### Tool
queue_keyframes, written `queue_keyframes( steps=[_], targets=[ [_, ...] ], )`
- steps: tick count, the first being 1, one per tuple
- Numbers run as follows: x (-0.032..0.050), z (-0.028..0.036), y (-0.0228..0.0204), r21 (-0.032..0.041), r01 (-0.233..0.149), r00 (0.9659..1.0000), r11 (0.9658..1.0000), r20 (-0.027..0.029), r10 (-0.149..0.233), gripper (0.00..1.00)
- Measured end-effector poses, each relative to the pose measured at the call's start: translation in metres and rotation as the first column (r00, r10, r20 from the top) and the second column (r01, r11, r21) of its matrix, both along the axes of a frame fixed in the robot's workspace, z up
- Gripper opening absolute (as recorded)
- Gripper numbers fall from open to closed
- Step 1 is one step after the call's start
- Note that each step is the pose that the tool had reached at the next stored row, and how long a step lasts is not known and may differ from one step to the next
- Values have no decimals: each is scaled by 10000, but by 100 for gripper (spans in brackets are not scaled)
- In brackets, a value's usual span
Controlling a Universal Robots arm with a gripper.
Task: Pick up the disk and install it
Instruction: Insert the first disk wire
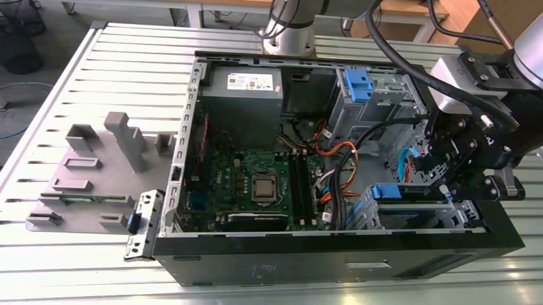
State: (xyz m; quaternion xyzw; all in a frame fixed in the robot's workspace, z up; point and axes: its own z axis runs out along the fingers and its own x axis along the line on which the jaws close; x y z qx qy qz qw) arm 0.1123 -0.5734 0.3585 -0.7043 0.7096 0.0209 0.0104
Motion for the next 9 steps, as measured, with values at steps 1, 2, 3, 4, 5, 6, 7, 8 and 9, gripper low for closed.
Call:
queue_keyframes(
  steps=[1, 2, 3, 4, 5, 6, 7, 8, 9],
  targets=[
    [0, 0, 0, 0, 0, 10000, 10000, 0, 0, 42],
    [0, 0, 0, 1, 0, 10000, 10000, 0, 0, 42],
    [0, 1, 0, 1, 0, 10000, 10000, 0, 0, 42],
    [0, 2, 0, 0, 0, 10000, 10000, 0, 0, 42],
    [0, 2, 0, 0, 0, 10000, 10000, -1, 0, 42],
    [0, 3, 1, -1, 0, 10000, 10000, 0, 0, 42],
    [0, 3, 3, -1, 0, 10000, 10000, 0, 0, 42],
    [0, 3, 7, -2, 0, 10000, 10000, 0, 0, 42],
    [0, 2, 11, 0, -1, 10000, 10000, 0, 1, 42]
  ],
)
